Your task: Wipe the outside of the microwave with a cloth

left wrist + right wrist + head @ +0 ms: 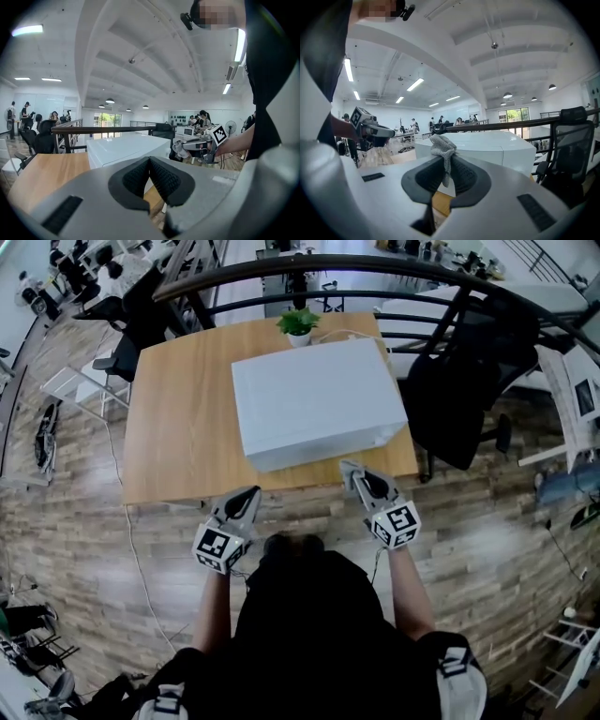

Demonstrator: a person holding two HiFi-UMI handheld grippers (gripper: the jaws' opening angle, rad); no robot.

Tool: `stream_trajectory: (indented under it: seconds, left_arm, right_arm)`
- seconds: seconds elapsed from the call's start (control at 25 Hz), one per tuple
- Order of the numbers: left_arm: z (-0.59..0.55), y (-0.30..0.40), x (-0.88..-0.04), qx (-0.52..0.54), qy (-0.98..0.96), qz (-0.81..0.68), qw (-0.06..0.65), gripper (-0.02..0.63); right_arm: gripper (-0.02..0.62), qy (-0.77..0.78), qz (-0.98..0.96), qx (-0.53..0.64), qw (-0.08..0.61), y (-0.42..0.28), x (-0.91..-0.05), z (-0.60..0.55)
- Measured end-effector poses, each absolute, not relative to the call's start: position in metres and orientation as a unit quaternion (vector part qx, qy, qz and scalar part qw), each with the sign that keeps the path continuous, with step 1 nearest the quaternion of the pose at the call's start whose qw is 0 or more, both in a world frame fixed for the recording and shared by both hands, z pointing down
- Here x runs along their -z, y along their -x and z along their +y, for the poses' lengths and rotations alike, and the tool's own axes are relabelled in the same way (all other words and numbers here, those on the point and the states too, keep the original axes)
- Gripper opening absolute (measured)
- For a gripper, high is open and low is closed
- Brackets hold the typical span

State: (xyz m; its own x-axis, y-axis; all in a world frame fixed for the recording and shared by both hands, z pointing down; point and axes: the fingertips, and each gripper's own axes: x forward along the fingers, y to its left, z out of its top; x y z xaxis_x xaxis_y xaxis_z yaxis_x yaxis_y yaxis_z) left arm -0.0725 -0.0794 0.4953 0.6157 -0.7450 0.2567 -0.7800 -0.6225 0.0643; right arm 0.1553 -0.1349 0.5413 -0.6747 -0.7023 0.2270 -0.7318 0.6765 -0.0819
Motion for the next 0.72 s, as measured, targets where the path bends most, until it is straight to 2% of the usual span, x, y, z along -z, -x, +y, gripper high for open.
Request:
stream_trajectory:
  seconds: [0.72]
  left_arm:
    - [-0.112, 0.099, -0.479, -0.098, -0.922, -0.368, 0.069, 0.003]
  right_arm:
    - [0.028, -0.434, -0.894, -0.073, 0.087, -0.119, -0.530, -0.140]
